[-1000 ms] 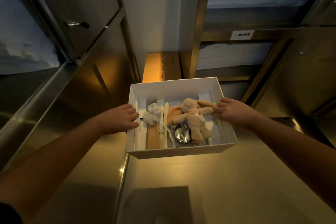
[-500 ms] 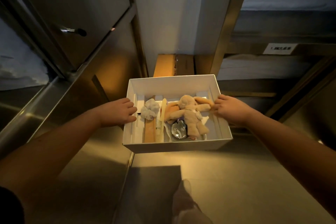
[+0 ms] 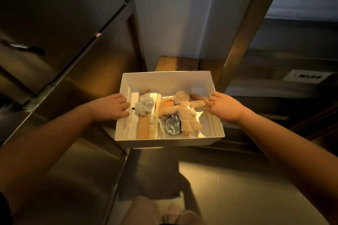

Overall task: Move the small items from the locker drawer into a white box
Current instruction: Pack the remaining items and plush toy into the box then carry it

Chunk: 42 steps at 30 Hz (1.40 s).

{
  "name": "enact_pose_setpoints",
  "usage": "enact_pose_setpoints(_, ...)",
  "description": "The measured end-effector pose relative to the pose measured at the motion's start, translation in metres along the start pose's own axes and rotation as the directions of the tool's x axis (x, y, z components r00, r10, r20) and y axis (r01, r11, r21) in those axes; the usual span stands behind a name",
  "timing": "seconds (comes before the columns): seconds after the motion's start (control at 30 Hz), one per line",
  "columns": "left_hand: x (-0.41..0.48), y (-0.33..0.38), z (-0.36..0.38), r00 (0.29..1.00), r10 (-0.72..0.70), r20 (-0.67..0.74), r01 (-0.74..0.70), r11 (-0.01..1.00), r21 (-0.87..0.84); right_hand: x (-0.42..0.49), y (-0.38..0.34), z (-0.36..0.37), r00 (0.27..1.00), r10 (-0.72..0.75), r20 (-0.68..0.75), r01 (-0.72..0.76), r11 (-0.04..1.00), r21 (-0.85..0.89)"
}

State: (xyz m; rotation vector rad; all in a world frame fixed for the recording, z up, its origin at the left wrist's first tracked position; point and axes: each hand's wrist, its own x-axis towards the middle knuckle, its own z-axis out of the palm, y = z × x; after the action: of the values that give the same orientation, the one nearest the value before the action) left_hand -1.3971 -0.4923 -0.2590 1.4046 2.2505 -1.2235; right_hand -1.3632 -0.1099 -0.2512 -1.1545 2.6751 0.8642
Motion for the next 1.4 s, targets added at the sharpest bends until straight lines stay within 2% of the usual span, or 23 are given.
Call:
enact_pose_setpoints(0.23, 0.039, -0.031, 0.030, 0.998, 0.038, -0.045, -0.039, 0.999, -0.004, 0.038, 0.018, 0.022, 1.000, 0.010, -0.015, -0.010, 0.999, 0.042)
enact_pose_setpoints(0.3, 0.051, -0.042, 0.039, 0.997, 0.055, -0.060, -0.056, 0.998, -0.008, 0.050, 0.021, 0.028, 0.999, 0.035, 0.040, -0.037, 0.998, 0.056)
enact_pose_setpoints(0.33, 0.057, -0.048, 0.044, 0.996, 0.065, -0.067, -0.066, 0.998, -0.012, 0.056, 0.024, 0.030, 0.997, 0.044, 0.066, -0.049, 0.995, 0.090)
enact_pose_setpoints(0.4, 0.068, -0.061, 0.054, 0.993, 0.082, -0.079, -0.084, 0.996, -0.019, 0.066, 0.026, 0.032, 0.995, 0.096, 0.018, -0.098, 0.953, 0.287)
enact_pose_setpoints(0.43, 0.074, -0.068, 0.060, 0.992, 0.093, -0.085, -0.095, 0.995, -0.019, 0.074, 0.028, 0.035, 0.997, 0.079, -0.025, -0.067, 0.946, 0.318)
enact_pose_setpoints(0.5, 0.086, -0.082, 0.072, 0.989, 0.118, -0.085, -0.120, 0.993, -0.018, 0.091, 0.031, 0.039, 0.999, 0.007, 0.051, -0.015, 0.989, 0.145)
enact_pose_setpoints(0.57, 0.098, -0.095, 0.082, 0.988, 0.131, -0.083, -0.134, 0.991, -0.029, 0.109, 0.036, 0.044, 0.980, 0.080, 0.182, -0.104, 0.986, 0.128)
enact_pose_setpoints(0.73, 0.127, -0.136, 0.105, 0.981, 0.155, -0.114, -0.162, 0.985, -0.053, 0.149, 0.054, 0.051, 0.980, 0.120, 0.158, -0.132, 0.989, 0.070)
enact_pose_setpoints(0.8, 0.140, -0.151, 0.113, 0.982, 0.143, -0.125, -0.152, 0.986, -0.061, 0.165, 0.066, 0.052, 0.971, 0.136, 0.197, -0.150, 0.987, 0.061)
enact_pose_setpoints(0.97, 0.179, -0.185, 0.130, 0.982, 0.124, -0.145, -0.135, 0.988, -0.070, 0.202, 0.097, 0.063, 0.957, 0.190, 0.218, -0.205, 0.978, 0.046)
enact_pose_setpoints(1.07, 0.205, -0.196, 0.134, 0.978, 0.112, -0.178, -0.127, 0.989, -0.073, 0.213, 0.107, 0.078, 0.932, 0.250, 0.264, -0.287, 0.951, 0.115)
enact_pose_setpoints(1.27, 0.254, -0.208, 0.144, 0.966, 0.165, -0.200, -0.176, 0.984, -0.036, 0.233, 0.126, 0.108, 0.924, 0.202, 0.326, -0.254, 0.959, 0.127)
enact_pose_setpoints(1.4, 0.286, -0.214, 0.158, 0.959, 0.200, -0.203, -0.206, 0.979, -0.008, 0.252, 0.129, 0.139, 0.916, 0.217, 0.337, -0.291, 0.938, 0.189)
